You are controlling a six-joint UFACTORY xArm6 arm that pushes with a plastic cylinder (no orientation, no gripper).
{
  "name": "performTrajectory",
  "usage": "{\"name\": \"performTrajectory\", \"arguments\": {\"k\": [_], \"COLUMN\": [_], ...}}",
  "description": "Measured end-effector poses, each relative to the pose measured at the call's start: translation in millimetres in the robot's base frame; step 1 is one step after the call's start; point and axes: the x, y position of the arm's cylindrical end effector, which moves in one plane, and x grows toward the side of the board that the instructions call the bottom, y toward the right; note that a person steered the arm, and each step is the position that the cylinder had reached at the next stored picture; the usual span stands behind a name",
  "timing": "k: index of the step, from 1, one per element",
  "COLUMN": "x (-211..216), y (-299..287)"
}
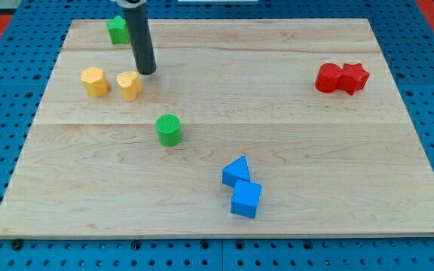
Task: Keep the green star at the top right side of the triangle
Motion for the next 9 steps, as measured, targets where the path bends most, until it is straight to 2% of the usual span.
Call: {"name": "performTrajectory", "arguments": {"k": [3, 5, 6, 7, 8, 9], "x": [-10, -87, -119, -99, -57, 22], "y": [-118, -118, -90, 22, 138, 143]}}
